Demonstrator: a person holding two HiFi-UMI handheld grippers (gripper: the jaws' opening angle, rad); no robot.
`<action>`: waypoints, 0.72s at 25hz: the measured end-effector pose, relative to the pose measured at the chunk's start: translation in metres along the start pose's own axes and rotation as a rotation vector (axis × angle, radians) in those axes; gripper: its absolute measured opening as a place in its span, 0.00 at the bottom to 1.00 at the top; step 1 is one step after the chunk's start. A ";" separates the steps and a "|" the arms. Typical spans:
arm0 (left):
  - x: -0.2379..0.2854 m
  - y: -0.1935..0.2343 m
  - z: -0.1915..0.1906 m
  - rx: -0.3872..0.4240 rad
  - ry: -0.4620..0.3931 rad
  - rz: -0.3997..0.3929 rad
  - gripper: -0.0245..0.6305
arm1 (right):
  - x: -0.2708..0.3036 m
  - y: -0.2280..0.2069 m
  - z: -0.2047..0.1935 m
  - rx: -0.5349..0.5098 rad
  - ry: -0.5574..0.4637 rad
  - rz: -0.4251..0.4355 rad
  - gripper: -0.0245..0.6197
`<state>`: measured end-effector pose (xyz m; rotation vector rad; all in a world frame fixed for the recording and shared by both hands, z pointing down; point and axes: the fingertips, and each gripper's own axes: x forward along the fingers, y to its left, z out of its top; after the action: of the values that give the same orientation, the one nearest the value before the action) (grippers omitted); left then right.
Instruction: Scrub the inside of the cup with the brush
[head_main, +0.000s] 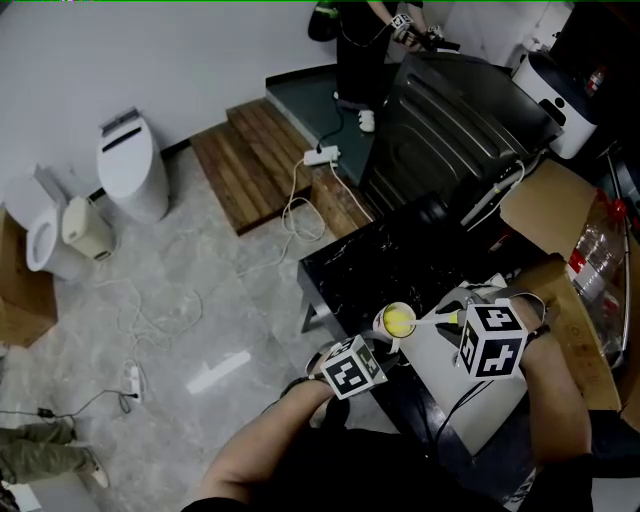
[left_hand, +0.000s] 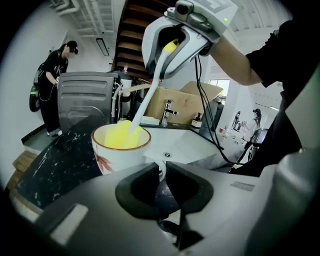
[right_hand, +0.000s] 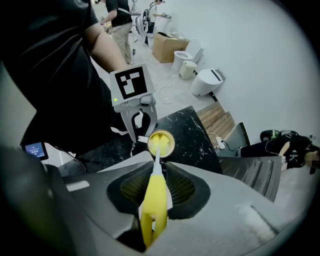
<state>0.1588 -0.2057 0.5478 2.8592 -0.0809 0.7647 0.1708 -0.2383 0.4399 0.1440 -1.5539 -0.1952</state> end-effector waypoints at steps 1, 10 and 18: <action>-0.001 0.001 -0.001 -0.002 -0.001 -0.001 0.13 | -0.001 -0.001 -0.001 0.024 -0.018 -0.003 0.17; -0.004 0.003 -0.003 -0.024 -0.012 -0.010 0.13 | -0.045 -0.005 -0.029 0.306 -0.336 -0.097 0.19; -0.005 0.003 -0.003 -0.019 -0.023 -0.025 0.13 | -0.022 -0.021 -0.011 0.589 -0.747 -0.054 0.25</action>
<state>0.1529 -0.2082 0.5480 2.8457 -0.0556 0.7232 0.1807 -0.2544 0.4140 0.6313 -2.3210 0.2027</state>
